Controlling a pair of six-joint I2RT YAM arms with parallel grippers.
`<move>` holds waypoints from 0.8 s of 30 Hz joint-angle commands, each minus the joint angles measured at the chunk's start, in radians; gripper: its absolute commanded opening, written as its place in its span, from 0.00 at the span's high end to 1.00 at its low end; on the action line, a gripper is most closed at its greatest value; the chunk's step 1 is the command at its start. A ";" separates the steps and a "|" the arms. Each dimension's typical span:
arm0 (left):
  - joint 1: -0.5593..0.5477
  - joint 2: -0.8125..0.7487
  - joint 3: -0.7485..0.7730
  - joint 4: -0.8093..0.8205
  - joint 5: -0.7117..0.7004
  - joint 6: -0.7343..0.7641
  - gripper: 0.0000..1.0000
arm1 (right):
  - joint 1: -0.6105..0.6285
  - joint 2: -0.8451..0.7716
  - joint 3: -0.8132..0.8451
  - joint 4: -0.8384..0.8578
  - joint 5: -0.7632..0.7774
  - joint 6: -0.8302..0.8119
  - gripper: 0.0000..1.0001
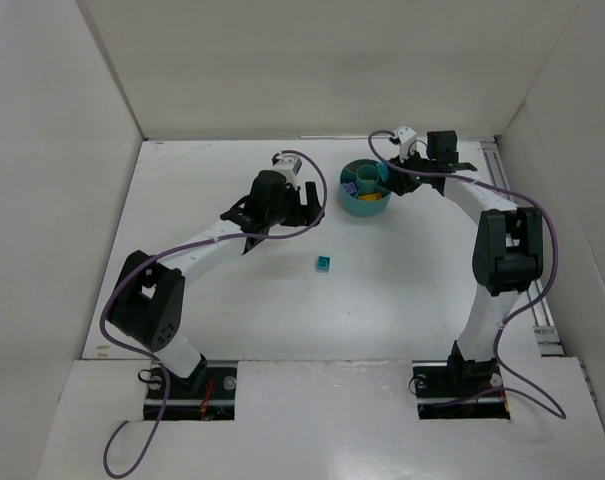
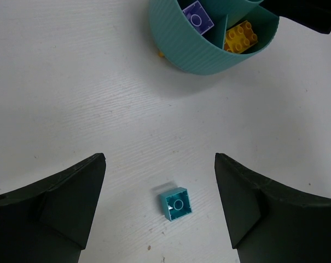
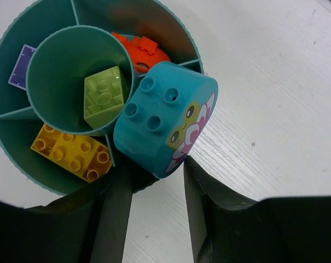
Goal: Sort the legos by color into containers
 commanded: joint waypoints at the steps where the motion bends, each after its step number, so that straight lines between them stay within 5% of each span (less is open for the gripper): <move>1: 0.004 -0.019 0.040 0.023 0.011 0.005 0.22 | 0.016 0.009 0.038 -0.012 0.004 -0.008 0.53; 15: 0.004 -0.019 0.040 0.023 0.011 0.005 0.22 | 0.027 -0.134 0.048 -0.080 -0.025 -0.106 0.34; 24: 0.004 -0.009 0.040 0.023 0.011 0.005 0.22 | 0.056 -0.039 0.165 -0.110 0.012 -0.131 0.32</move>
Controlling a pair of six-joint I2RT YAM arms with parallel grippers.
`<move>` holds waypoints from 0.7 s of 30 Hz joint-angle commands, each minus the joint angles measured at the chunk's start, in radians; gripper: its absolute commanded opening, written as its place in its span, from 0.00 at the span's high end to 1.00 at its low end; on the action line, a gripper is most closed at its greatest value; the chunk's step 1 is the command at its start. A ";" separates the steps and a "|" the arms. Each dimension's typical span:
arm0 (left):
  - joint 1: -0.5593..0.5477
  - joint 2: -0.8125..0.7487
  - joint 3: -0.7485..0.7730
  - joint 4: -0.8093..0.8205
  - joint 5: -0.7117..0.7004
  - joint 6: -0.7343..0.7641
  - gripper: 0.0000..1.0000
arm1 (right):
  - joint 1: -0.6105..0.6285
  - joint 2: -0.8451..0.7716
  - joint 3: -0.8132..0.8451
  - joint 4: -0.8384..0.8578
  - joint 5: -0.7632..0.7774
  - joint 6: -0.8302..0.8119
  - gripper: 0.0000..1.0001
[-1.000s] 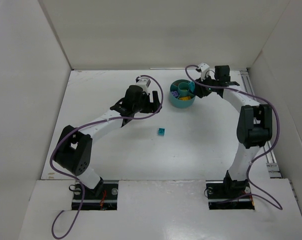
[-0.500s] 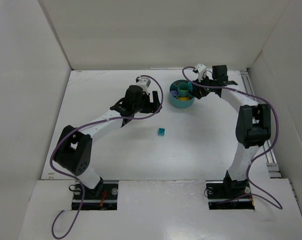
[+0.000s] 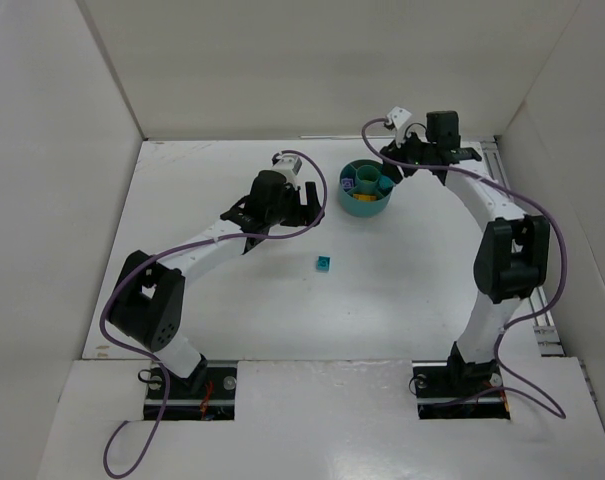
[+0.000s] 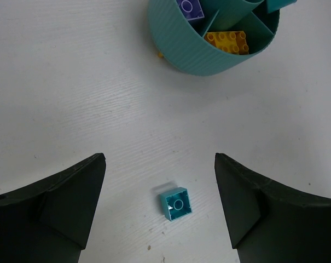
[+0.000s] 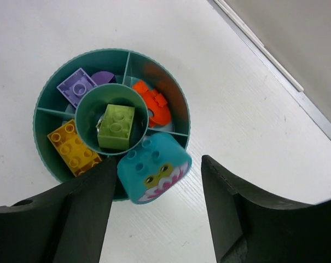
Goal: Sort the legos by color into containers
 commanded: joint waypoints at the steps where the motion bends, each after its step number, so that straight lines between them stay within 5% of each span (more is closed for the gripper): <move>1: 0.004 -0.009 0.040 0.014 0.010 0.005 0.22 | 0.013 0.041 0.073 -0.024 -0.014 -0.018 0.31; 21: 0.004 0.001 0.060 0.004 0.010 0.014 0.22 | 0.080 -0.023 -0.034 -0.075 0.135 -0.112 0.29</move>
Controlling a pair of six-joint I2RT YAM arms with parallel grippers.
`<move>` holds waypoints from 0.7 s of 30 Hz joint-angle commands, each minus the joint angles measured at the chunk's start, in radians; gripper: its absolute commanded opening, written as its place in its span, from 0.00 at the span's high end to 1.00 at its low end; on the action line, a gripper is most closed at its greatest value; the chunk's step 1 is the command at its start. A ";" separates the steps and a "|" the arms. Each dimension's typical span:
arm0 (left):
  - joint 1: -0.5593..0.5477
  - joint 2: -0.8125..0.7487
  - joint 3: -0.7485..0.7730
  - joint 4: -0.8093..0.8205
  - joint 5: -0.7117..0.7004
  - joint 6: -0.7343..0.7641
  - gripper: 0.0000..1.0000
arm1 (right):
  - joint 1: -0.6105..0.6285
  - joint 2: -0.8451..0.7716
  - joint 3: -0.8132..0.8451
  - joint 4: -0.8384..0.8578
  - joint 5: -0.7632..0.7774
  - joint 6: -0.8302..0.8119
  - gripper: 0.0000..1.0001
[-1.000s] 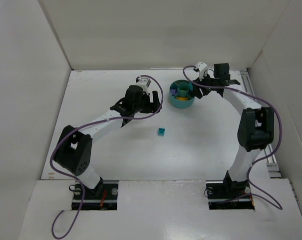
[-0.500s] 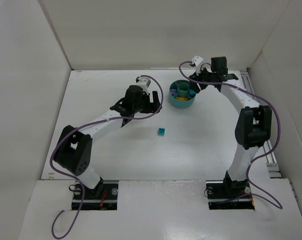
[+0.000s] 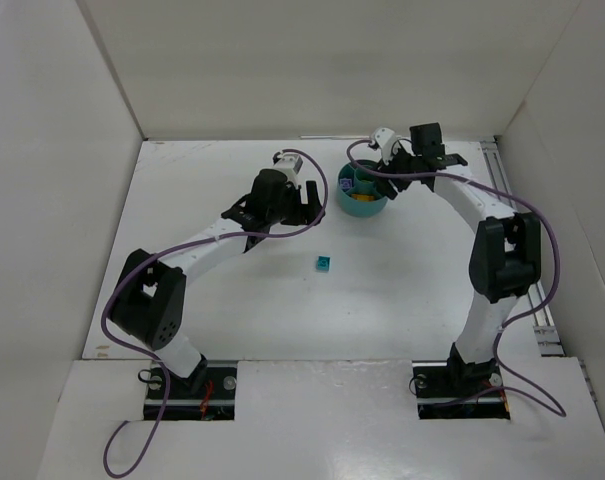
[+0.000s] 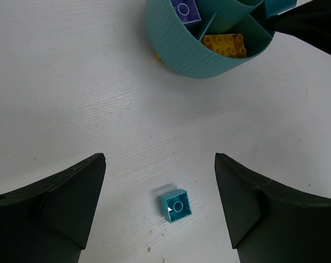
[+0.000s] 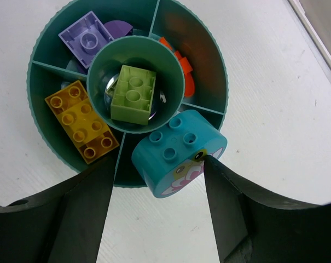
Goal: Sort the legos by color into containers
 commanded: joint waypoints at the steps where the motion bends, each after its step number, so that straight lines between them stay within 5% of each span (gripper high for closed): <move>1: 0.004 -0.010 0.043 0.012 0.010 0.013 0.22 | 0.024 -0.036 0.013 0.013 0.059 -0.003 0.29; 7: 0.004 -0.031 0.034 0.012 0.010 0.013 0.22 | 0.024 0.001 0.027 0.013 0.125 0.038 0.32; 21: 0.004 -0.031 0.034 0.003 0.001 0.022 0.24 | 0.024 -0.020 0.017 0.052 0.140 0.061 0.77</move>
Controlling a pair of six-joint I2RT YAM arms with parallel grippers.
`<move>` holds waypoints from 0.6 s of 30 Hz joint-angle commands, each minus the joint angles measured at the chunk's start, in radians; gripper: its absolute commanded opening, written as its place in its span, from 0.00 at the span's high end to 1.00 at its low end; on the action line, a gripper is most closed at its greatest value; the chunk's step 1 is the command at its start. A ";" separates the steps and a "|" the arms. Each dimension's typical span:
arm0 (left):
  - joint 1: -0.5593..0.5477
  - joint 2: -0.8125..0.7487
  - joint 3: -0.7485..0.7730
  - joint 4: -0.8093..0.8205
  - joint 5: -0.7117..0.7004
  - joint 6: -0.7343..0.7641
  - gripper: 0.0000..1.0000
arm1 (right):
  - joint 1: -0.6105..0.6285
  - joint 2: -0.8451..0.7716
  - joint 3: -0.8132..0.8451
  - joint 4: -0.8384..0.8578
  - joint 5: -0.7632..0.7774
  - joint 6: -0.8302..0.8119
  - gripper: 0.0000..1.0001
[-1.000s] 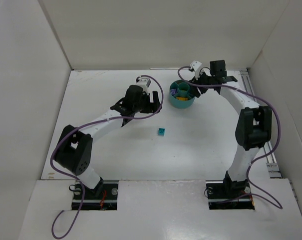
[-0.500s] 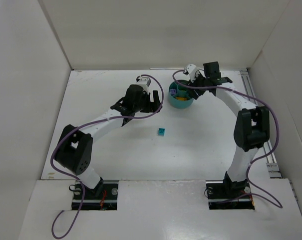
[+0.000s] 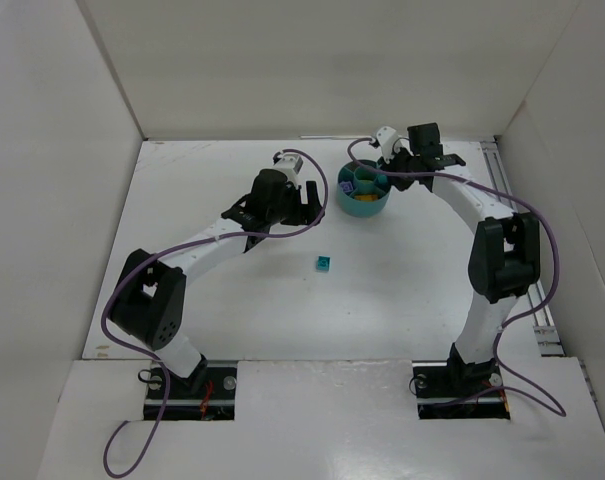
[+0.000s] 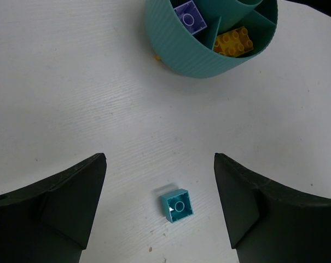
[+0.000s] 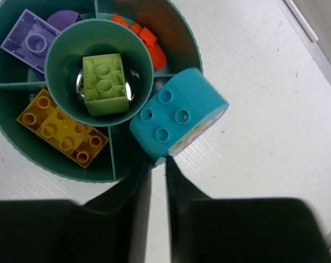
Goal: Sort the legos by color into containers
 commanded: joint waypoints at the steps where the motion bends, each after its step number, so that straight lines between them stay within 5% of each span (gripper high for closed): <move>1: 0.004 -0.031 0.034 0.003 0.002 0.014 0.24 | 0.006 -0.020 0.016 0.042 -0.004 0.011 0.84; 5: 0.004 -0.040 0.034 0.003 0.002 0.014 0.24 | -0.004 -0.055 -0.008 0.065 -0.072 0.000 0.94; 11: 0.004 -0.040 0.034 0.003 0.002 0.014 0.24 | -0.005 -0.077 -0.022 0.065 -0.130 -0.035 0.89; 14: 0.004 -0.040 0.034 0.003 0.002 0.014 0.24 | -0.014 -0.086 -0.022 0.065 -0.141 -0.035 0.82; 18: 0.004 -0.040 0.025 0.003 0.002 0.014 0.24 | -0.023 -0.108 -0.033 0.089 -0.141 -0.005 0.61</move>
